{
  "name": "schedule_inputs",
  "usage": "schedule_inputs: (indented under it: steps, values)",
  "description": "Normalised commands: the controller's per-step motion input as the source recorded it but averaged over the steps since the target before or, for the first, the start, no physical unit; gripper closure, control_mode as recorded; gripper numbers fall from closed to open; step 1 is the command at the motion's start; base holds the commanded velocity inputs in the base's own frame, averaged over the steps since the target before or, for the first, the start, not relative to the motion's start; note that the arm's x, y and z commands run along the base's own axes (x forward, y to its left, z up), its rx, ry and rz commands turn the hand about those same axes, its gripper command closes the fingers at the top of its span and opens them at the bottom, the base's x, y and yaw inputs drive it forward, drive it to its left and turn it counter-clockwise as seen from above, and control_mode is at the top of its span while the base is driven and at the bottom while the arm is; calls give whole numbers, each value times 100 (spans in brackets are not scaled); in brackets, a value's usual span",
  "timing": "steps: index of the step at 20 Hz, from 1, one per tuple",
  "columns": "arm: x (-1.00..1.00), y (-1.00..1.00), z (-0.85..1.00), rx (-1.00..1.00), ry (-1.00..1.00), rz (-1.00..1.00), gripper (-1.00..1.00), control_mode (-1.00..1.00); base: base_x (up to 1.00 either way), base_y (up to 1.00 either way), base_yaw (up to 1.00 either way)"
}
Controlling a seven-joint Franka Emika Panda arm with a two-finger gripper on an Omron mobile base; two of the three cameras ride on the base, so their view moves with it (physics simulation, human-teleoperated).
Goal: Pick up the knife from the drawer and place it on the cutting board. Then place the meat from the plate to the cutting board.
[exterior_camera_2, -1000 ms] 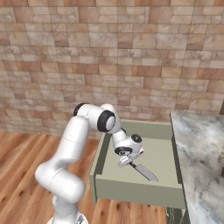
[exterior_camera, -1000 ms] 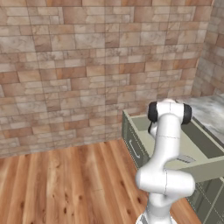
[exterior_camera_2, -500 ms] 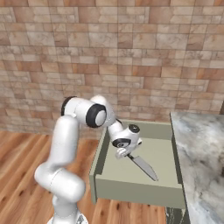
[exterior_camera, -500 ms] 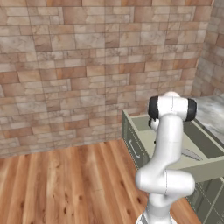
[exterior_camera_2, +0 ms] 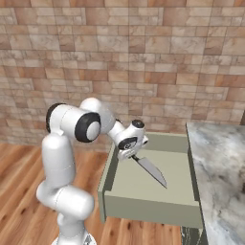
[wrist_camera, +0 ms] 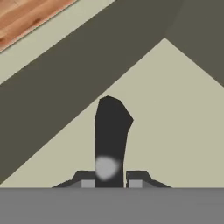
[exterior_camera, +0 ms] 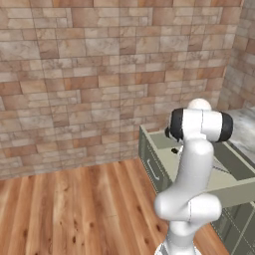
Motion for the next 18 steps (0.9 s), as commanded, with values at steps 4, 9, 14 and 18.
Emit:
schedule_inputs:
  steps: [4, 9, 14, 18]
  values:
    - [0, 27, 99, 0, 6, 0, 100, -100, 0, 0, 0]
    - [0, 34, 93, 0, 9, 0, 100, -100, 0, 0, 0]
    - [-10, 19, 98, 0, 11, 0, 100, -100, 0, 0, 0]
    - [-44, 23, 89, -1, 12, 3, 100, -100, 0, 0, 0]
